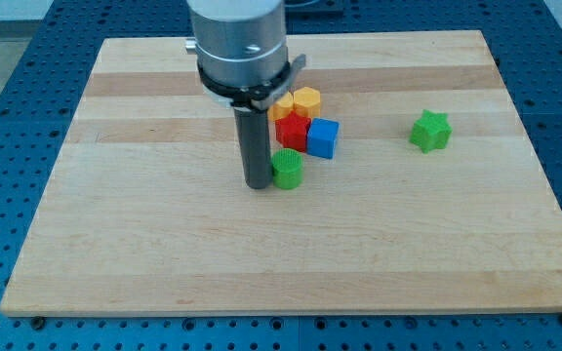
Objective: Slide the green circle closer to the green star
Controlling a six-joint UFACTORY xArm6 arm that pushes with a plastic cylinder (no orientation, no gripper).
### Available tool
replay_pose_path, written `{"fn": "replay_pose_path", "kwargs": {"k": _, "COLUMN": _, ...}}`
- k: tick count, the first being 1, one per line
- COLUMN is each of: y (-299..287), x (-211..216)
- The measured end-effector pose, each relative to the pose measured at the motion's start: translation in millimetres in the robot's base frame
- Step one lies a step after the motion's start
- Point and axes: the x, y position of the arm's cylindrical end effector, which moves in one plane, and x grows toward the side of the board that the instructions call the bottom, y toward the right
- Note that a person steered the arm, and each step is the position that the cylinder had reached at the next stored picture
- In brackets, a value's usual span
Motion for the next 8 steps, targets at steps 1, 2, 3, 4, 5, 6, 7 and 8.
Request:
{"fn": "replay_pose_path", "kwargs": {"k": 1, "y": 27, "x": 0}}
{"fn": "replay_pose_path", "kwargs": {"k": 2, "y": 100, "x": -6}}
{"fn": "replay_pose_path", "kwargs": {"k": 3, "y": 39, "x": -5}}
{"fn": "replay_pose_path", "kwargs": {"k": 4, "y": 28, "x": -16}}
{"fn": "replay_pose_path", "kwargs": {"k": 5, "y": 96, "x": -29}}
{"fn": "replay_pose_path", "kwargs": {"k": 6, "y": 116, "x": -25}}
{"fn": "replay_pose_path", "kwargs": {"k": 7, "y": 161, "x": -21}}
{"fn": "replay_pose_path", "kwargs": {"k": 8, "y": 92, "x": -22}}
